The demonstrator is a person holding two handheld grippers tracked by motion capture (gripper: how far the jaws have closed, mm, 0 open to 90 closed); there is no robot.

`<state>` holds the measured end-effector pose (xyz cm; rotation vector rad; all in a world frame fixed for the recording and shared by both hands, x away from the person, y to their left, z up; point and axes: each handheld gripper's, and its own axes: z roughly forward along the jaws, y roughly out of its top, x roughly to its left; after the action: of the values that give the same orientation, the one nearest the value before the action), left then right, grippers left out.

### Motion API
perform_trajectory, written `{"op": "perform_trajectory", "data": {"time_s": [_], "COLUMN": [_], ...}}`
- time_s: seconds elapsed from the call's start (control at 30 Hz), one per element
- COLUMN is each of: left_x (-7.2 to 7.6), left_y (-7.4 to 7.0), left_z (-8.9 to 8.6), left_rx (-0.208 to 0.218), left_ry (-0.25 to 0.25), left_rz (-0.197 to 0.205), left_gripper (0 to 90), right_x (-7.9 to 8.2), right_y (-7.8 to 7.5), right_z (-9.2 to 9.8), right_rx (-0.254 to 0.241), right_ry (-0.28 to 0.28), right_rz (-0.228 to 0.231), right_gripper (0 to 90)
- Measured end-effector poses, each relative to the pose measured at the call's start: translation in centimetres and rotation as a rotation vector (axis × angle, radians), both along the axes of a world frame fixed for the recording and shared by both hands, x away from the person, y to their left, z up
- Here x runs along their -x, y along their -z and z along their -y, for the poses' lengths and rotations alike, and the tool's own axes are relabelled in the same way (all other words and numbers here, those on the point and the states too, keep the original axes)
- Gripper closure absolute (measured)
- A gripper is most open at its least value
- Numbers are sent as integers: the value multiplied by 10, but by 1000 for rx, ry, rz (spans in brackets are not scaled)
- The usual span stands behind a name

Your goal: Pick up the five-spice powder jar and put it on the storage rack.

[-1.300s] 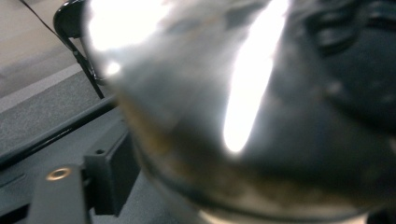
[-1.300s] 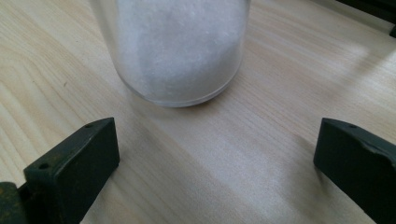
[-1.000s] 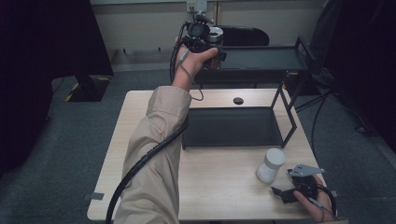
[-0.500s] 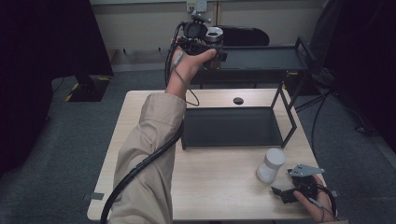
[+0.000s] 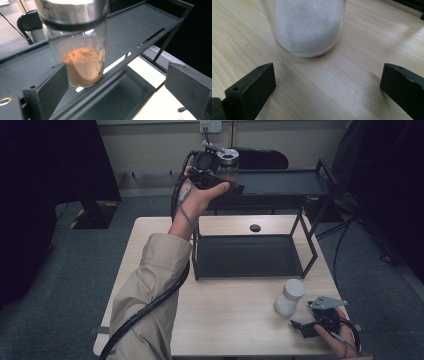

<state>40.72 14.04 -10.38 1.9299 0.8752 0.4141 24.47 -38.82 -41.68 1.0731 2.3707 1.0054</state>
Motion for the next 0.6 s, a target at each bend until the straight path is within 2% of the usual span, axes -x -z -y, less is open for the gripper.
{"op": "perform_trajectory", "data": {"time_s": [0.13, 0.33, 0.4, 0.6], "left_x": [3, 10, 11, 15], "left_y": [7, 20, 26, 41], "left_z": [-3, -9, -12, -21], "left_rx": [12, 6, 17, 13], "left_ry": [11, 19, 22, 25], "left_rz": [0, 3, -4, -14], "left_gripper": [44, 45, 46, 47], "right_x": [0, 0, 0, 0], "right_y": [0, 0, 0, 0], "right_z": [0, 0, 0, 0], "right_rx": [0, 0, 0, 0], "right_ry": [-1, 0, 1, 1], "right_rz": [1, 0, -1, -1], "right_gripper": [0, 0, 0, 0]}}
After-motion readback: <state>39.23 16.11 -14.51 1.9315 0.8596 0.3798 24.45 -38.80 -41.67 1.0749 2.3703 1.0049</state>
